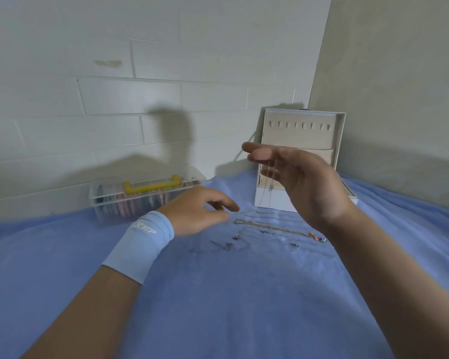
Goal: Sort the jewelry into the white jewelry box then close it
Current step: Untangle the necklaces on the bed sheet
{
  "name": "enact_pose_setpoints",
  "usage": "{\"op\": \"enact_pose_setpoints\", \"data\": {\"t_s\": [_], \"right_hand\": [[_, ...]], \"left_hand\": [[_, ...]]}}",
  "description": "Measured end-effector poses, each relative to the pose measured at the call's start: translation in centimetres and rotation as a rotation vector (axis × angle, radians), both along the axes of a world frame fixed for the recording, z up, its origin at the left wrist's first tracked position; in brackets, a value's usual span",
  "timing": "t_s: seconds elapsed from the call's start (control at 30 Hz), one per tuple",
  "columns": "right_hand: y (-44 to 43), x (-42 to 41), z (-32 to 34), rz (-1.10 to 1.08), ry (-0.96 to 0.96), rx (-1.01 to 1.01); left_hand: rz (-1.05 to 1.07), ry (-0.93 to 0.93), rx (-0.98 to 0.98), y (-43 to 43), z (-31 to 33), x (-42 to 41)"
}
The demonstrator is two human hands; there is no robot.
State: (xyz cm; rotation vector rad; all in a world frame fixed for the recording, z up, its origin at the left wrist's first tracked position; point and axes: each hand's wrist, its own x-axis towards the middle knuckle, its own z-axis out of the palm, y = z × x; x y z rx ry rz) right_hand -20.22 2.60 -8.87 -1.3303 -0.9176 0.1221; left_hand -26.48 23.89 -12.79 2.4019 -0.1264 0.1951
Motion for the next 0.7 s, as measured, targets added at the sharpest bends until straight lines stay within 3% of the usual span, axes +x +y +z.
{"op": "enact_pose_setpoints", "data": {"t_s": [0.07, 0.13, 0.23, 0.37, 0.5, 0.7], "right_hand": [[-0.3, -0.2, 0.7, -0.053, -0.058, -0.063], [-0.4, -0.3, 1.0, -0.116, -0.097, -0.153], [-0.6, -0.6, 1.3, -0.166, -0.081, -0.209], [-1.6, -0.6, 1.0, -0.181, 0.007, -0.158], [-2.9, -0.6, 0.6, -0.196, 0.010, -0.274], [-4.0, -0.2, 0.5, -0.249, 0.059, -0.283]], "left_hand": [[-0.045, -0.096, -0.111, -1.5, 1.1, -0.7], [-0.074, -0.226, -0.355, -2.9, 2.8, -1.1], [-0.106, -0.209, -0.613, -4.3, 4.7, -0.9], [-0.078, -0.117, -0.565, -6.1, 5.1, -0.5], [0.030, -0.107, -0.470, -7.3, 4.9, 0.0], [0.049, 0.043, -0.607, -8.4, 5.5, 0.7]]}}
